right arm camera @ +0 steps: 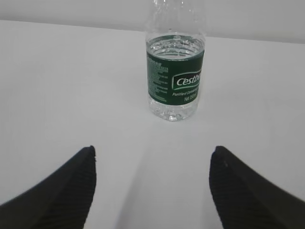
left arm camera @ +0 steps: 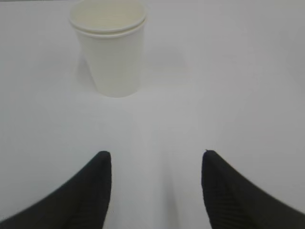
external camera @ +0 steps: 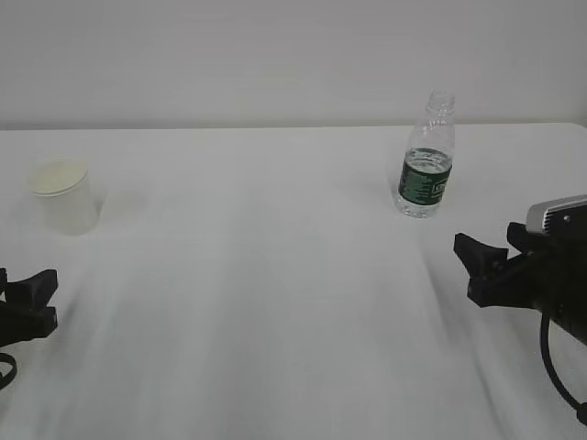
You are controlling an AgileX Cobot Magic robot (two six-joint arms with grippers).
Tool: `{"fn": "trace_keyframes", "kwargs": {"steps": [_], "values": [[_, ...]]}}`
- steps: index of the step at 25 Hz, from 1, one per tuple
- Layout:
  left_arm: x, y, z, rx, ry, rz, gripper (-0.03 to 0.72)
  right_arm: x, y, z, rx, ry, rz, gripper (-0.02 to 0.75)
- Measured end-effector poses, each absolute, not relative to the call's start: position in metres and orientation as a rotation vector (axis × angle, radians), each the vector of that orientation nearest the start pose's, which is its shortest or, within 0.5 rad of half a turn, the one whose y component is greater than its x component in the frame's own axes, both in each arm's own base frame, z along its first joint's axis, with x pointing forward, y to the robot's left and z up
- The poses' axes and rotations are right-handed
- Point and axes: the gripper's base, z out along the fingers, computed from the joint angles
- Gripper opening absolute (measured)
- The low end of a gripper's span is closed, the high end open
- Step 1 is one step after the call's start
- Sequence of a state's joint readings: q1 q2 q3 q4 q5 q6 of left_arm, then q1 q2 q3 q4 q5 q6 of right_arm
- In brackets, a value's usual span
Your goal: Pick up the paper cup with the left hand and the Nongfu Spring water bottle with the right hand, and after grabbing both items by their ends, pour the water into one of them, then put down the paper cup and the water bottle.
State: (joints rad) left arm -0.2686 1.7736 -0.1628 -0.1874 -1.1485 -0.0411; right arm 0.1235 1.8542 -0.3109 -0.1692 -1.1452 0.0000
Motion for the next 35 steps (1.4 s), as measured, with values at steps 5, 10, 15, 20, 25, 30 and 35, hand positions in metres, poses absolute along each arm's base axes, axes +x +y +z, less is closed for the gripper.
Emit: {"fn": "trace_keyframes", "kwargs": {"steps": [5,10,15,20,25,30,35], "values": [[0.208,-0.039,0.109,0.008,1.948,-0.074,0.503,0.258,0.046,0.105,-0.287,1.860,0.182,0.580],[0.208,-0.037,0.108,-0.021,1.950,-0.055,0.613,0.268,0.047,0.098,-0.287,1.867,0.182,0.605],[0.212,-0.036,0.110,-0.041,1.937,-0.048,0.631,0.276,0.048,0.098,-0.291,1.851,0.177,0.608],[0.230,-0.041,0.117,-0.052,1.880,-0.062,0.631,0.282,0.049,0.101,-0.286,1.829,0.180,0.608],[0.245,-0.045,0.108,-0.052,1.885,-0.059,0.631,0.283,0.049,0.101,-0.286,1.829,0.174,0.608],[0.250,-0.046,0.097,-0.047,1.919,-0.050,0.631,0.290,0.049,0.094,-0.283,1.837,0.172,0.608],[0.250,-0.046,0.097,-0.047,1.919,-0.050,0.631,0.298,0.050,0.085,-0.283,1.850,0.173,0.608]]}}
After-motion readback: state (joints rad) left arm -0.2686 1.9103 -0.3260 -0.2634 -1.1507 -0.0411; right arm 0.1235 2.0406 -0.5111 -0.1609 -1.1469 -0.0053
